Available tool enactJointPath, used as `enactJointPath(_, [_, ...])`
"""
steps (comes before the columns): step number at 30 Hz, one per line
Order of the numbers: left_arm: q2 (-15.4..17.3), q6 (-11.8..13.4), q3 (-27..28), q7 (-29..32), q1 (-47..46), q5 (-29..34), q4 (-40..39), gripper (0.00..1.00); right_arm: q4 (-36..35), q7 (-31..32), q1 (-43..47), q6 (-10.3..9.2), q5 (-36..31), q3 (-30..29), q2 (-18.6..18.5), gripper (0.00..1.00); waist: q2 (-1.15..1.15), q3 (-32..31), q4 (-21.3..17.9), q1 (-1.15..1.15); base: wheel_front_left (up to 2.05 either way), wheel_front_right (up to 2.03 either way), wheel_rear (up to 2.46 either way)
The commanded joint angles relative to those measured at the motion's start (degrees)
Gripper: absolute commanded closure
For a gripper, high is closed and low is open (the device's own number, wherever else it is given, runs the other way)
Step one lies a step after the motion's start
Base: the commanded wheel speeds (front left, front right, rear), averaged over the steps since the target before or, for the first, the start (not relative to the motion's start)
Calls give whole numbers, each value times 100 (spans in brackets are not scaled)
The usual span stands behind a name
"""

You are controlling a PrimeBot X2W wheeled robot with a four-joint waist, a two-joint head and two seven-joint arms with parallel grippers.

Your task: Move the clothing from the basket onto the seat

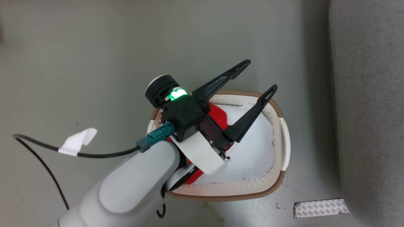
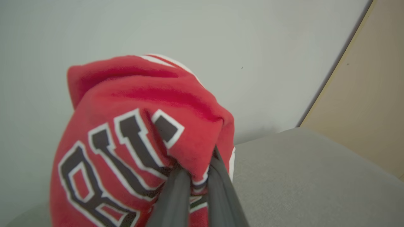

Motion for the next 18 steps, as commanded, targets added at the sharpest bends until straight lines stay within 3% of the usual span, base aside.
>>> enactJointPath(1, [45, -6, 14, -74, 71, -49, 32, 0, 121, 7, 136, -12, -258, -257, 148, 100, 0, 115, 159, -2, 0, 0, 0])
enactJointPath(7, [139, -24, 40, -118, 207, -54, 121, 0, 412, -115, 320, -12, -1187, -1513, 691, 97, 0, 67, 159, -2, 0, 0, 0])
enactJointPath(8, [163, -26, 55, -127, 233, -58, 152, 0, 454, -178, 319, -12, -1323, -1606, 796, 73, 0, 29, 147, -2, 0, 0, 0])
enactJointPath(9, [185, -24, 72, -135, 262, -73, 176, 0, 477, -292, 290, -12, -1426, -1669, 861, 41, 0, -21, 131, -2, 0, 0, 0])
enactJointPath(10, [211, -14, 94, -145, 290, -87, 203, 0, 529, -336, 287, -12, -1488, -1726, 902, 0, 0, -84, 112, -2, 0, 0, 0])
enactJointPath(18, [413, 109, 303, -191, 899, -241, 377, 0, 911, -881, 667, -12, -1748, -1603, 1210, 0, 0, -921, -175, -2, 0, 0, 0])
